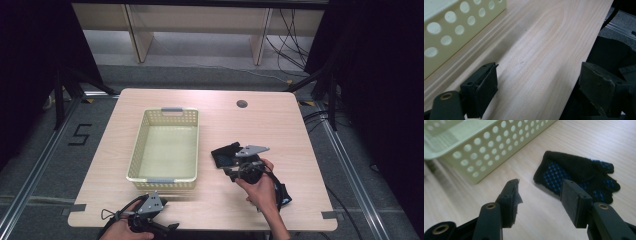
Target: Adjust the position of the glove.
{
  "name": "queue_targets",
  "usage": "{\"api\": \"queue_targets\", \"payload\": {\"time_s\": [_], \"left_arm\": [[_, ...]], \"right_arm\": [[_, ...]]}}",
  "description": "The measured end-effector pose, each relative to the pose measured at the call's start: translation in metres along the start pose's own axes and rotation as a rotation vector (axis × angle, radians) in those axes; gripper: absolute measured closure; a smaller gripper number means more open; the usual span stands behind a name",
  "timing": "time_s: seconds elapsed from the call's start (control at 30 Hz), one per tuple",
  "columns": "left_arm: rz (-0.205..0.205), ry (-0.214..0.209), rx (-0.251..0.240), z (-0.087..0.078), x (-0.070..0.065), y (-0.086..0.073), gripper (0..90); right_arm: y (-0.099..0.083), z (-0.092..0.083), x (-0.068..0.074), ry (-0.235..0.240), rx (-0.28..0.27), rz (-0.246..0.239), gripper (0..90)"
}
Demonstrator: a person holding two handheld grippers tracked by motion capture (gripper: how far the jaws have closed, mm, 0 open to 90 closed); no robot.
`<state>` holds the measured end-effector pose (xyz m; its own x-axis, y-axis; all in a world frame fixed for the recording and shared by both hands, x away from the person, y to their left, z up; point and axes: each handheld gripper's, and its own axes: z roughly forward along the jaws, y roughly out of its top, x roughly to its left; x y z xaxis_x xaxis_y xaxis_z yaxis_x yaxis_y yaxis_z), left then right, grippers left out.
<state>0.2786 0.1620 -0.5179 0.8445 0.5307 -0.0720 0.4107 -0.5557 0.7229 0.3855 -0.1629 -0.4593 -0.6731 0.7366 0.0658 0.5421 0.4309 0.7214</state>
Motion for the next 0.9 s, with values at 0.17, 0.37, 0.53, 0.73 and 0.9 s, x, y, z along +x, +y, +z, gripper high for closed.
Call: {"api": "queue_targets", "payload": {"time_s": [0.17,0.37,0.53,0.73,0.9], "left_arm": [[0.004,-0.001,-0.001,-0.001,0.000,0.000,15.1],[-0.022,-0.001,-0.019,0.000,-0.002,0.000,15.1],[0.002,0.005,-0.004,-0.001,0.000,0.000,15.1],[-0.003,-0.001,-0.002,-0.001,-0.001,0.000,15.1],[-0.007,0.004,0.004,-0.002,-0.002,0.000,15.1]], "right_arm": [[0.014,0.024,0.002,-0.007,0.010,0.021,50.9],[0.030,0.051,0.004,-0.033,0.084,0.030,53.0],[0.034,0.062,0.006,-0.059,0.122,0.023,53.2],[0.030,0.079,-0.001,-0.129,0.168,0.004,54.7],[0.026,0.082,-0.004,-0.138,0.162,-0.013,60.5]]}}
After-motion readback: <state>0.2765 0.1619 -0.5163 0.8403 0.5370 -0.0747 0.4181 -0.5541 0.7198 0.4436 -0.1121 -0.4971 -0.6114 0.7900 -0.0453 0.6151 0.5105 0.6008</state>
